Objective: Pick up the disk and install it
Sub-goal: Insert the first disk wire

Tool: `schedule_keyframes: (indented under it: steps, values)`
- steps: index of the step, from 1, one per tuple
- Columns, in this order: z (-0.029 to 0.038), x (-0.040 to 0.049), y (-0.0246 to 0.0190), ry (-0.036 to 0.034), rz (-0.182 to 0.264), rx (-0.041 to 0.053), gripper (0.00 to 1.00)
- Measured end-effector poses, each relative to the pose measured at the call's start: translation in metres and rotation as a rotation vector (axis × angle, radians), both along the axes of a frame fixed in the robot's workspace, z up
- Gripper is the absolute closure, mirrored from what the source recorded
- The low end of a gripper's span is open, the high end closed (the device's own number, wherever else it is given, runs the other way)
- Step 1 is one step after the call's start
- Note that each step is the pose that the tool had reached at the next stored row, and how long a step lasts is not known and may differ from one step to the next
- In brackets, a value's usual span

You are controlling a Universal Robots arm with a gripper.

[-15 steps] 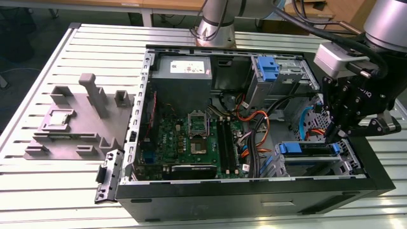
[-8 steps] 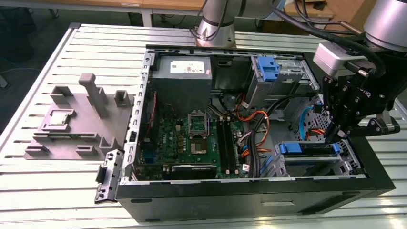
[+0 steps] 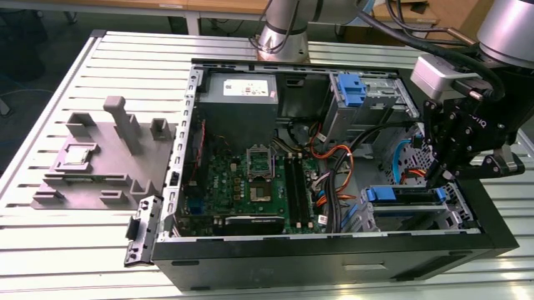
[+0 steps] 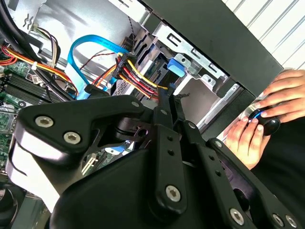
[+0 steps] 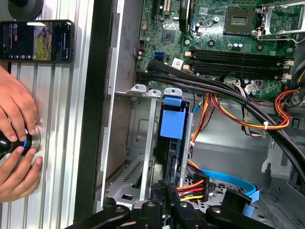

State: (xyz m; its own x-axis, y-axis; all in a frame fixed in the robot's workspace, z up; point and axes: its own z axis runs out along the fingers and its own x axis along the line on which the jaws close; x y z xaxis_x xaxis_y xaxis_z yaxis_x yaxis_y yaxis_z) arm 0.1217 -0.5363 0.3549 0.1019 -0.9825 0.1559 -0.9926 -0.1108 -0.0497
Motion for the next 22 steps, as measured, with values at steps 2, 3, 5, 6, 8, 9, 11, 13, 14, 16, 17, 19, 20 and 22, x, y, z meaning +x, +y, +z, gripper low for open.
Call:
schedule_keyframes:
  steps: [2, 3, 5, 6, 8, 9, 11, 13, 14, 16, 17, 19, 20, 22]
  values:
    - [0.0, 0.0, 0.0, 0.0, 0.0, 0.0, 0.84]
    - [0.0, 0.0, 0.0, 0.0, 0.0, 0.0, 0.84]
    - [0.0, 0.0, 0.0, 0.0, -0.001, 0.0, 0.84]
    - [0.0, 0.0, 0.0, 0.0, -0.002, 0.0, 0.84]
    - [-0.0001, 0.0001, 0.0, 0.0, -0.019, 0.0001, 0.84]
    - [-0.0002, 0.0, 0.0, 0.0, -0.031, 0.0001, 0.84]
    - [-0.0006, 0.0, -0.0001, -0.0001, -0.045, 0.001, 0.84]
    - [-0.0015, 0.0, -0.0006, 0.0003, -0.048, 0.0117, 0.84]
    - [-0.0017, 0.0, -0.0008, 0.0005, -0.049, 0.0226, 0.84]
    - [-0.002, 0.0, -0.0013, 0.0012, -0.051, 0.0508, 0.84]
    - [-0.0021, 0.0, -0.0015, 0.0016, -0.051, 0.0686, 0.84]
    - [-0.0021, 0.0, -0.0019, 0.0026, -0.051, 0.1044, 0.84]
    - [-0.0021, 0.0001, -0.0021, 0.0029, -0.051, 0.1213, 0.84]
    - [-0.0021, 0.0, -0.0023, 0.0032, -0.051, 0.1331, 0.84]
